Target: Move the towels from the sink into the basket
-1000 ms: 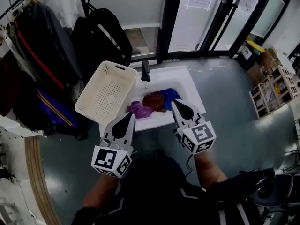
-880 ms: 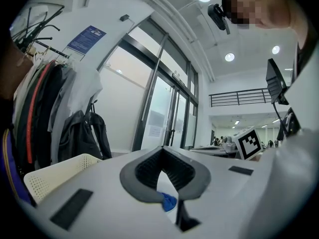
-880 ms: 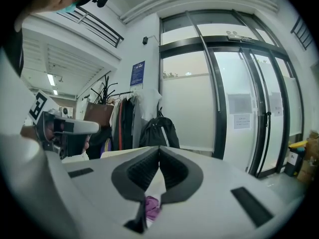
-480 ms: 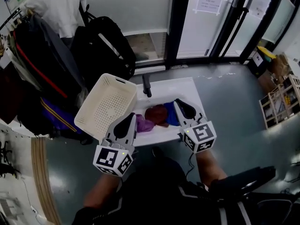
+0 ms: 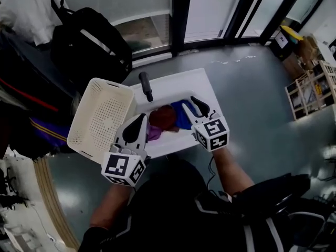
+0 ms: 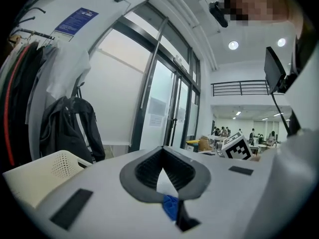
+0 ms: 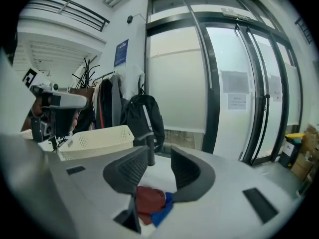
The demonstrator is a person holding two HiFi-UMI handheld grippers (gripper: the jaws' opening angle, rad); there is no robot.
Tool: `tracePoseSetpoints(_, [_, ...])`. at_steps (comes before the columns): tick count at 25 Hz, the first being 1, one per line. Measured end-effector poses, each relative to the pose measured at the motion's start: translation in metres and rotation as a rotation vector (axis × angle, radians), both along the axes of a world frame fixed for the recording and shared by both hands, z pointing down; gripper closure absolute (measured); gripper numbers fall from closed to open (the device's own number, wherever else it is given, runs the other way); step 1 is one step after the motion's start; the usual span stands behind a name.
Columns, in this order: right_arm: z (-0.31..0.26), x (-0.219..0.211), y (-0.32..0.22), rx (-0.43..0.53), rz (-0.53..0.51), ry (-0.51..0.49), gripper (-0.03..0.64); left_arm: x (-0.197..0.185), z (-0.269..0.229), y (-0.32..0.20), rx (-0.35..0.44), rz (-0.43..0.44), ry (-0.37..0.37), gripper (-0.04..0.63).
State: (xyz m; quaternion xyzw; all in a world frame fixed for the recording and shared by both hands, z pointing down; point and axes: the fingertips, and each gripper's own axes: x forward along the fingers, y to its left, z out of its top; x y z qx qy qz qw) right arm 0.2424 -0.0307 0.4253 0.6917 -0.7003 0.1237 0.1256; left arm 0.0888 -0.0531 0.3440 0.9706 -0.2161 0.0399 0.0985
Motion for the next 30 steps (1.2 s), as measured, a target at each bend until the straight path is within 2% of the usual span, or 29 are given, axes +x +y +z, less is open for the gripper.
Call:
tracePoseSetpoints(5, [0.062,0.018,-0.007,-0.136,-0.001,-0.001,0.426,0.030,0.041,-0.008,-0.046,0.028,-0.069,0.589])
tracePoseSetpoints(9, [0.109,0.029,-0.016,-0.220,0.024,-0.044,0.398,0.051,0.077,-0.014,-0.105,0.043,-0.095,0.589])
tracePoseSetpoints(15, [0.174,0.043,-0.025,-0.369,0.036,-0.036,0.351,0.074,0.141,-0.017,-0.196,0.074,-0.213,0.589])
tracePoseSetpoints(17, [0.197,0.044,-0.026,-0.409,0.021,-0.016,0.324,0.079,0.162,-0.015,-0.232,0.084,-0.246,0.588])
tracePoseSetpoints(21, [0.240,0.046,-0.029,-0.523,-0.035,0.075,0.311,0.087,0.201,-0.013,-0.286,0.092,-0.296,0.588])
tracePoseSetpoints(27, [0.279,0.053,-0.026,-0.656,0.017,0.114,0.311,0.093,0.242,-0.015,-0.335,0.101,-0.347,0.588])
tracePoseSetpoints(30, [0.295,0.052,-0.028,-0.701,-0.011,0.162,0.318,0.094,0.254,-0.017,-0.345,0.101,-0.358,0.588])
